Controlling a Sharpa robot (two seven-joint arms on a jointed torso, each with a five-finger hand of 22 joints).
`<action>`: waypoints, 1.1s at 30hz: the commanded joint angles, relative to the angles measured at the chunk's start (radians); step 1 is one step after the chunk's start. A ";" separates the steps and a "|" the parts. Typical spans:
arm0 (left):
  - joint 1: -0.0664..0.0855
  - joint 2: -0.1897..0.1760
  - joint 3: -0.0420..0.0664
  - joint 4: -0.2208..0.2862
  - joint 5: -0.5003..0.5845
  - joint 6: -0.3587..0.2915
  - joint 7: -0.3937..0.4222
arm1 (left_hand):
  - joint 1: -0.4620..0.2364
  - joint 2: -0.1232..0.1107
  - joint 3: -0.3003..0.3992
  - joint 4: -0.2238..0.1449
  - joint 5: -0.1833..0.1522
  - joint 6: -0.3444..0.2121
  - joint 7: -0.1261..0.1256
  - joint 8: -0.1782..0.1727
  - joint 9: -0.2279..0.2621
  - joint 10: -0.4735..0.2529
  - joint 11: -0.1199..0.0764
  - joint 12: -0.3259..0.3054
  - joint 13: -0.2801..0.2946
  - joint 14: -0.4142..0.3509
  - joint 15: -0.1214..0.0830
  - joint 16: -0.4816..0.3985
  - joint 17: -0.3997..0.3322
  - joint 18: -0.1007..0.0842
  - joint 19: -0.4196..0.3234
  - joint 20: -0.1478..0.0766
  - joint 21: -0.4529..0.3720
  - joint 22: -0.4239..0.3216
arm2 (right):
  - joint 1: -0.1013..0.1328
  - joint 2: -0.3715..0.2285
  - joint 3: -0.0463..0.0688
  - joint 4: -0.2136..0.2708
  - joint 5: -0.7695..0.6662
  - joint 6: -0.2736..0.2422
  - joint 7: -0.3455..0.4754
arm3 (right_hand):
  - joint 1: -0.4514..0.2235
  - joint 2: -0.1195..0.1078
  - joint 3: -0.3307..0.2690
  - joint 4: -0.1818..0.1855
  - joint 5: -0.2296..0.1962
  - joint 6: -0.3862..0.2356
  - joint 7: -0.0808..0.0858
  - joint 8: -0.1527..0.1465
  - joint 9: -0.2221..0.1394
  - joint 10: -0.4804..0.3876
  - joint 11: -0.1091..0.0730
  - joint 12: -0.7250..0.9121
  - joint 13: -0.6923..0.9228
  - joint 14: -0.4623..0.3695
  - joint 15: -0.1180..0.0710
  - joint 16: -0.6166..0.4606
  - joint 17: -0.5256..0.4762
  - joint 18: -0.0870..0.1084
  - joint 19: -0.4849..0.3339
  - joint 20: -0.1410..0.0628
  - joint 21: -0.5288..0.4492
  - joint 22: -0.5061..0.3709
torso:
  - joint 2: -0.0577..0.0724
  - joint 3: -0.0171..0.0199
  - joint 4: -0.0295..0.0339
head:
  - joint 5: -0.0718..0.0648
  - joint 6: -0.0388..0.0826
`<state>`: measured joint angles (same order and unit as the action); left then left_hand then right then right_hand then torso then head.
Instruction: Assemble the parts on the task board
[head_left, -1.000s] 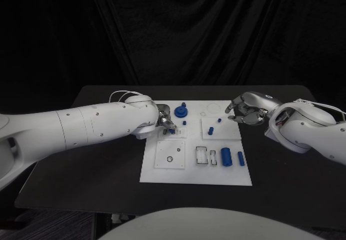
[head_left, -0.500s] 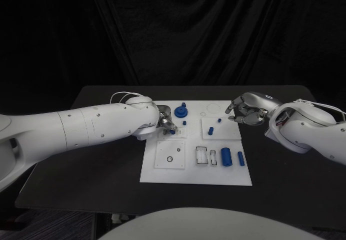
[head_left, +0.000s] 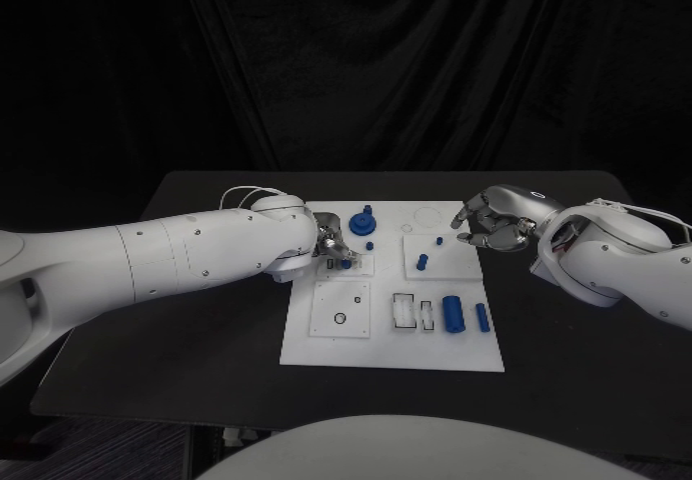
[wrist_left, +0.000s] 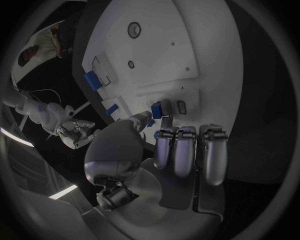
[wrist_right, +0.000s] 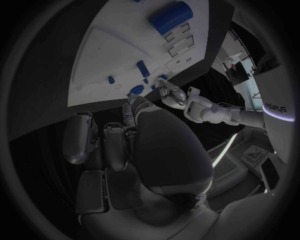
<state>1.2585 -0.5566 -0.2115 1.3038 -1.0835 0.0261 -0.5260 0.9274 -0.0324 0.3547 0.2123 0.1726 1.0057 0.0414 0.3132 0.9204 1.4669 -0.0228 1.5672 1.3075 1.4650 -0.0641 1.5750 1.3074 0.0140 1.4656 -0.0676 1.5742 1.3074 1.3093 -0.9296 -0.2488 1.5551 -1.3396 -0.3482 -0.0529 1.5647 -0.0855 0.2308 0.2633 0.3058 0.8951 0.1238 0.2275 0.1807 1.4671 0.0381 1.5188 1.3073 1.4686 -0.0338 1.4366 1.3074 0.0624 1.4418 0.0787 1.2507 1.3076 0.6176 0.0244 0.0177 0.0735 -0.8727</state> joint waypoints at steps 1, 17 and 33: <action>-0.003 0.001 0.001 0.001 0.001 0.011 0.009 | -0.033 -0.006 -0.048 0.038 -0.027 0.004 0.008 -0.017 -0.005 0.104 0.005 0.004 0.263 0.106 0.003 -0.004 0.263 -0.014 0.105 0.001 -0.003 0.263 | -0.003 0.001 0.001 -0.001 -0.002 0.012 -0.020 | 0.001 0.010 0.005 0.001 0.007 0.003 0.006 -0.004 -0.001 0.018 0.008 -0.007 0.176 0.056 0.008 -0.005 0.127 0.012 -0.006 0.001 -0.006 0.152 | 0.000 -0.0004 -0.0001 | 0.000 0.000; -0.003 -0.004 0.001 0.002 0.001 0.006 0.010 | -0.052 -0.003 -0.101 0.075 -0.044 0.011 0.010 -0.037 -0.010 0.104 0.007 0.004 0.263 0.106 0.004 -0.004 0.263 -0.014 0.105 0.003 -0.003 0.263 | -0.003 0.001 0.001 0.001 -0.002 0.019 -0.023 | -0.001 0.012 0.006 0.002 0.008 0.004 0.007 -0.004 -0.002 0.014 0.009 -0.011 0.171 0.055 0.008 -0.007 0.125 0.012 -0.007 0.002 -0.007 0.151 | 0.001 -0.0004 0.0003 | 0.002 0.000; 0.003 -0.088 0.003 0.106 0.001 -0.224 0.108 | -0.025 0.027 -0.188 0.078 -0.005 0.042 -0.016 0.044 0.126 0.104 -0.015 0.004 0.263 0.106 -0.015 -0.004 0.263 -0.014 0.105 -0.014 -0.003 0.263 | -0.003 -0.013 0.001 0.012 -0.002 -0.006 -0.012 | -0.008 0.016 0.009 0.007 0.018 0.004 0.007 -0.005 -0.004 0.011 0.010 -0.013 0.168 0.055 0.009 -0.007 0.126 0.012 -0.008 0.003 -0.011 0.151 | 0.001 -0.0002 0.0002 | 0.001 0.000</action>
<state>1.2567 -0.6408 -0.2109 1.3993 -1.0831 -0.0859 -0.4870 0.8931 -0.0068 0.1730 0.2904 0.1637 1.0548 0.0264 0.3467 1.0271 1.4686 -0.0315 1.5673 1.3075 1.4678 -0.0725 1.5750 1.3074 0.0138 1.4678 -0.0767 1.5742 1.3074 1.3087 -0.9413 -0.2488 1.5636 -1.3396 -0.3386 -0.0574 1.5578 -0.0787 0.2364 0.2690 0.3200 0.8987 0.1274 0.2275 0.1776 1.4631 0.0416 1.5100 1.3073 1.4650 -0.0303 1.4326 1.3074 0.0624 1.4383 0.0822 1.2465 1.3074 0.6187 0.0241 0.0179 0.0740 -0.8726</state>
